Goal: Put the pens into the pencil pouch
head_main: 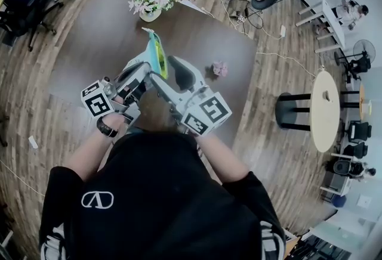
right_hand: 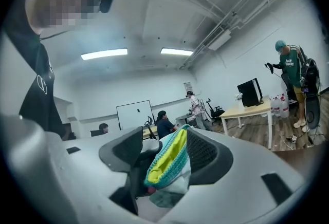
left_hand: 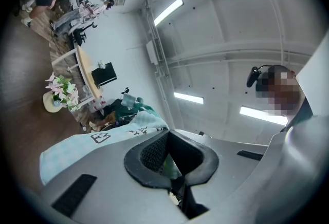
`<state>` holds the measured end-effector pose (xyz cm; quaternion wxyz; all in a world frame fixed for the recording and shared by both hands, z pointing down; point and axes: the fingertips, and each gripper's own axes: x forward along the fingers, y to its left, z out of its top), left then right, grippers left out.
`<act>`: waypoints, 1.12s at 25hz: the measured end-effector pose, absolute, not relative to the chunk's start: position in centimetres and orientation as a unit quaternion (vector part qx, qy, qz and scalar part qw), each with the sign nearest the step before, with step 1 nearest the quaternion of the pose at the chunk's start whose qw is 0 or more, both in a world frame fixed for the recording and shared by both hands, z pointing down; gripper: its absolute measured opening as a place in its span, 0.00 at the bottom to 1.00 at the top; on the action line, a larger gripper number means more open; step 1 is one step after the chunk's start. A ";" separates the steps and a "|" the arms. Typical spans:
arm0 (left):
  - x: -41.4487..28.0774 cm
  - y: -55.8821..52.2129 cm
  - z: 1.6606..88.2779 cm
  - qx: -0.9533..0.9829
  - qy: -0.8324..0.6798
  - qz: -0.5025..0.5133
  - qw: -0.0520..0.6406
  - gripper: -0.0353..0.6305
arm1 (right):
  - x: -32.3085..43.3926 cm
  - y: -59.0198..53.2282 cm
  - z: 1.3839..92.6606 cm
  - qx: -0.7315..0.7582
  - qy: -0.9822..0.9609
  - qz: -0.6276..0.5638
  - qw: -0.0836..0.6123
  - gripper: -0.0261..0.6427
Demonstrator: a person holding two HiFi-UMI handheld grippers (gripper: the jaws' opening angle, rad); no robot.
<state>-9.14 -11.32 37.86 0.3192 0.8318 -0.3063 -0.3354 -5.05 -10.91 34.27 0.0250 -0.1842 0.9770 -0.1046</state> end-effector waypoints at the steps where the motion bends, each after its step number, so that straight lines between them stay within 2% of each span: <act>1: -9.1 -11.3 37.9 0.831 -0.308 -0.335 0.319 0.06 | -4.7 -11.2 34.1 -0.193 0.975 -0.104 0.028 0.42; 5: -9.9 -11.3 38.6 0.825 -0.324 -0.334 0.320 0.06 | -2.5 -14.1 33.8 -0.249 0.963 -0.094 0.030 0.41; 9: -11.4 -10.5 40.1 0.817 -0.340 -0.334 0.324 0.06 | -1.3 -18.9 37.3 -0.309 0.944 -0.113 -0.015 0.38; 16: -13.4 -8.7 42.1 0.796 -0.368 -0.346 0.333 0.06 | -3.1 -24.4 52.4 -0.344 0.899 -0.197 -0.187 0.36; 21: -14.3 -7.5 43.3 0.784 -0.385 -0.352 0.337 0.06 | -4.9 -23.9 64.5 -0.322 0.849 -0.274 -0.316 0.32; 28: -16.1 -6.4 44.8 0.763 -0.416 -0.361 0.339 0.06 | -5.1 -21.0 76.8 -0.284 0.760 -0.368 -0.455 0.31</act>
